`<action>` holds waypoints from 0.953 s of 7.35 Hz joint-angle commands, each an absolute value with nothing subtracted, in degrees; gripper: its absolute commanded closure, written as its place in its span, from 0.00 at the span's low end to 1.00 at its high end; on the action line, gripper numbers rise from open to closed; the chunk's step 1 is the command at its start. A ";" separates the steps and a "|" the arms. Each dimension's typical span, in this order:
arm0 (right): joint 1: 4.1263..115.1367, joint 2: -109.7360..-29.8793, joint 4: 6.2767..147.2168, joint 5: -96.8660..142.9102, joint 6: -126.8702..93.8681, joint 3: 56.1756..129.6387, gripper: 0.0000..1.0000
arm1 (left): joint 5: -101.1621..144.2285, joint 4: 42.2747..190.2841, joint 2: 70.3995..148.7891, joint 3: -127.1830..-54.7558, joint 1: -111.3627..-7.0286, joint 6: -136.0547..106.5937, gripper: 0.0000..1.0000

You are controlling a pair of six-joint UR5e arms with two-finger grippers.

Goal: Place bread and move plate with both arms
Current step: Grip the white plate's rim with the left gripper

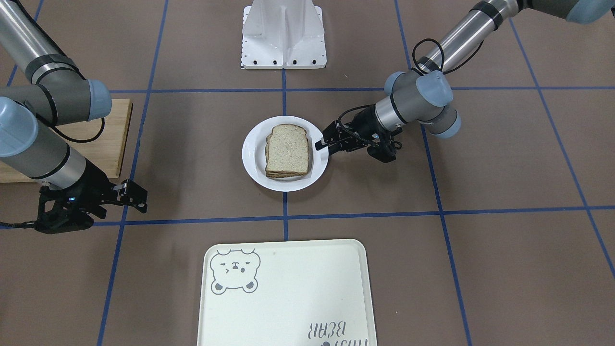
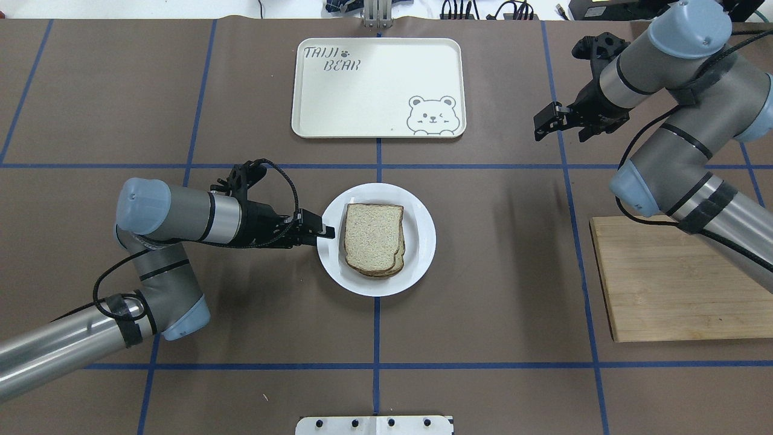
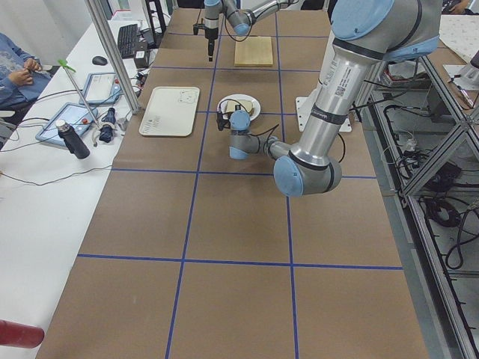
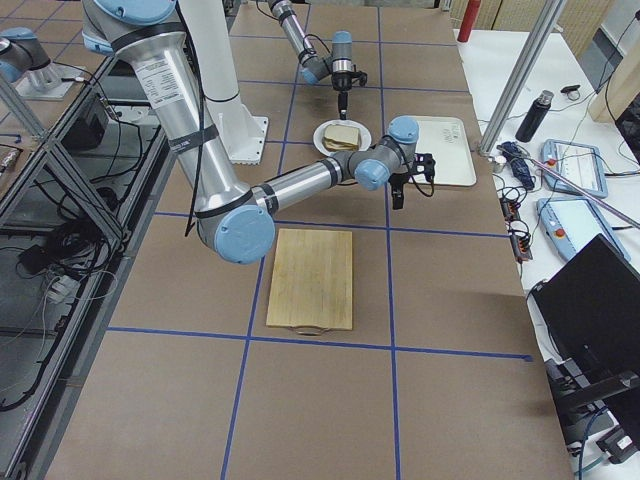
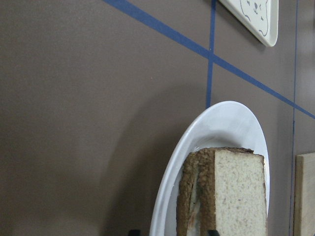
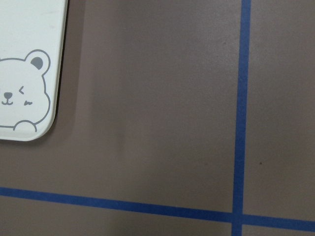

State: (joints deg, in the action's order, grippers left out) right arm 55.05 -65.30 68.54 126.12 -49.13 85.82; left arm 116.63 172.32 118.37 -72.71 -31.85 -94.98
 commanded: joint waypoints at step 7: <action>55.02 -65.39 68.03 126.21 -49.13 85.08 0.00 | 113.73 172.53 118.56 -72.77 -28.65 -95.01 0.81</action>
State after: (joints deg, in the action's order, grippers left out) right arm 55.01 -65.34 68.03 126.14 -49.13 85.08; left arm 113.78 172.52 118.57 -72.70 -28.79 -95.01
